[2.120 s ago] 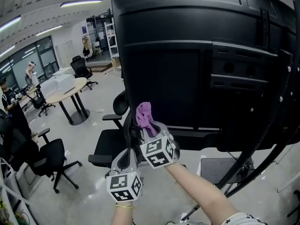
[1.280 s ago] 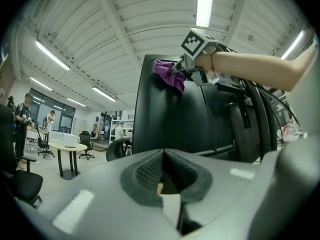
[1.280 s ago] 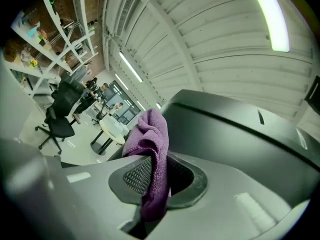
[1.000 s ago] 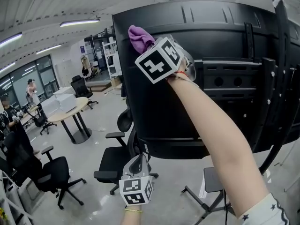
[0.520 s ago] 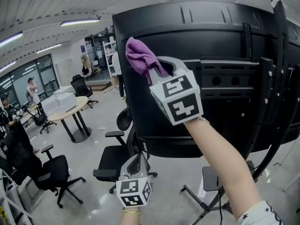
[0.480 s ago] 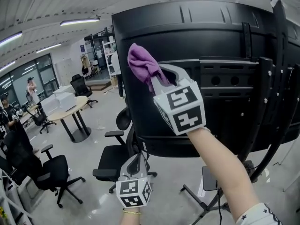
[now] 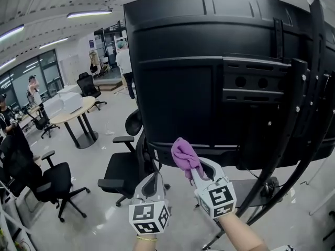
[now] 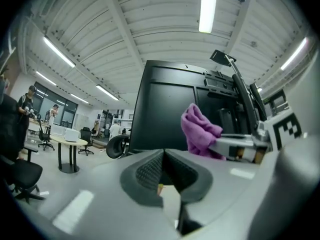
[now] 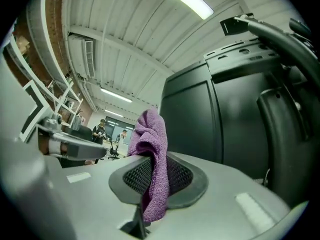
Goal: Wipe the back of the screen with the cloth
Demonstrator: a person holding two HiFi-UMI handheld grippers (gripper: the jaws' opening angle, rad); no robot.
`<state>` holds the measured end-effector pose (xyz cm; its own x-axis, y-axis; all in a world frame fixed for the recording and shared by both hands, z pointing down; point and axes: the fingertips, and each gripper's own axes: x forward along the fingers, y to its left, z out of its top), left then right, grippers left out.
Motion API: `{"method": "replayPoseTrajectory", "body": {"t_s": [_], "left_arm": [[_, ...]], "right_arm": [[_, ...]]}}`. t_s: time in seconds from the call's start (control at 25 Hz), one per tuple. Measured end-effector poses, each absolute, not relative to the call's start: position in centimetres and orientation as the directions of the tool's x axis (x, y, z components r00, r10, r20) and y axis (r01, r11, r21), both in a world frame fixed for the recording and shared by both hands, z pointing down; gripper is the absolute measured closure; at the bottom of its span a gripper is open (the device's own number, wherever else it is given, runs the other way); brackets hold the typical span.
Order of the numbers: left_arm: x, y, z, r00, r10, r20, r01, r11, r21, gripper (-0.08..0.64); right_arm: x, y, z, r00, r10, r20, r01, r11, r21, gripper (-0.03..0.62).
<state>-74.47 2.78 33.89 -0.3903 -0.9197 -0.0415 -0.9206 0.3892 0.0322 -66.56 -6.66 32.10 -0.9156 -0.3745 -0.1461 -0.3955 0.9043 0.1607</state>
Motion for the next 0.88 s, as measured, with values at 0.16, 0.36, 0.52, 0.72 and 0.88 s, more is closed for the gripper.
{"method": "replayPoseTrajectory", "body": {"t_s": [0.16,0.36,0.52,0.72,0.88], "left_arm": [[-74.2,2.4,34.8,-0.398,-0.917,-0.029,-0.917,0.397,0.046,0.552],[-74.1,2.3,34.9,-0.411,-0.911,-0.025,-0.911,0.409,0.05,0.552],[-74.0,1.9,34.7,-0.418,-0.908,-0.028,-0.908,0.416,0.051,0.552],[-73.8,1.6,34.6,-0.422,-0.906,-0.025,-0.906,0.42,0.053,0.552],[-73.7,1.1,34.6,-0.424,-0.905,-0.024,-0.905,0.422,0.052,0.552]], "right_arm": [[-66.0,-6.5,35.1,-0.923,-0.373,-0.091,-0.383,0.913,0.139,0.541],[-65.8,-6.7,35.7,-0.927,-0.365,-0.083,-0.373,0.918,0.133,0.543],[-66.0,-6.8,35.5,-0.932,-0.353,-0.086,-0.362,0.922,0.137,0.543],[-66.1,-7.0,35.6,-0.937,-0.342,-0.076,-0.349,0.927,0.139,0.543],[-66.0,-7.2,35.5,-0.938,-0.338,-0.078,-0.346,0.928,0.139,0.543]]}}
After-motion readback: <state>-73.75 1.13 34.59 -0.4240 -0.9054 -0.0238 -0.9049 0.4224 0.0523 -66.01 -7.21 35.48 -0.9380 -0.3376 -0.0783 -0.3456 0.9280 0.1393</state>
